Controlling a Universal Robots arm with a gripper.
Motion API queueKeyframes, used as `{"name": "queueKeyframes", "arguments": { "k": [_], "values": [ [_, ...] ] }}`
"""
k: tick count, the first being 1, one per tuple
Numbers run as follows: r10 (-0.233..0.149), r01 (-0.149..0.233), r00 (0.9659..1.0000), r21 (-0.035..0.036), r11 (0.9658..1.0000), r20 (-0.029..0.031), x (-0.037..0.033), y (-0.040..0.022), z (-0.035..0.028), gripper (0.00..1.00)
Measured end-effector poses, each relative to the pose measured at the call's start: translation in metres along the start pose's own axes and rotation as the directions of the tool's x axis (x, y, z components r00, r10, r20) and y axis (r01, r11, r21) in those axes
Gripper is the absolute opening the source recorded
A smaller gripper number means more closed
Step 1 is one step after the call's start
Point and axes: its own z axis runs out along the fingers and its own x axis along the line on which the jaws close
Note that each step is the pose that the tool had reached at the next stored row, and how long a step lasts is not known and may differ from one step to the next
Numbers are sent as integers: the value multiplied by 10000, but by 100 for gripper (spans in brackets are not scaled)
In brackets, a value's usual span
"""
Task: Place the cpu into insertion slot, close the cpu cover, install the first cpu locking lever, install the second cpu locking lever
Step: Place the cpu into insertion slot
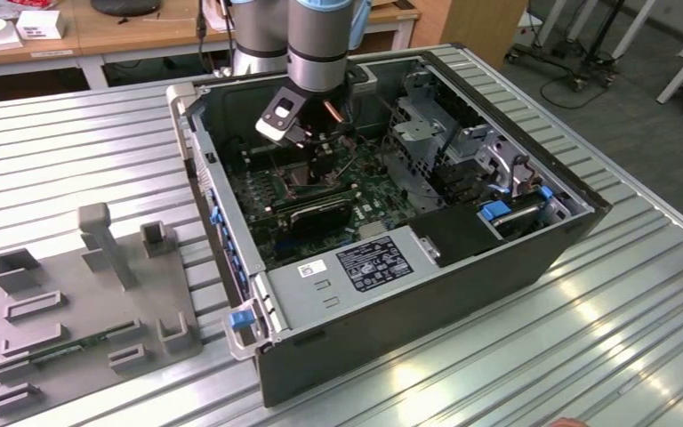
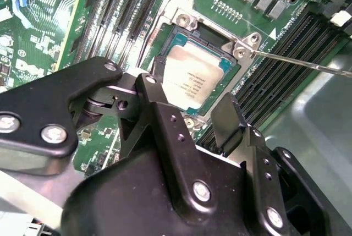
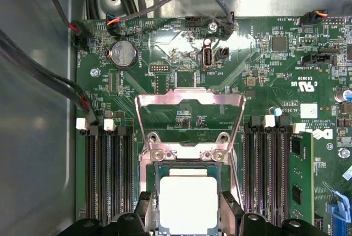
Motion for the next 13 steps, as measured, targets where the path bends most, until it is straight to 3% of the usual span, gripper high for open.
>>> {"name": "queueKeyframes", "arguments": {
  "k": [9,11,13],
  "values": [
    [1,-1,10000,46,10000,-4,0,1,1,60],
    [1,-1,10000,56,10000,-5,0,1,1,47],
    [2,-2,10000,66,10000,-6,0,1,1,41]
  ]
}}
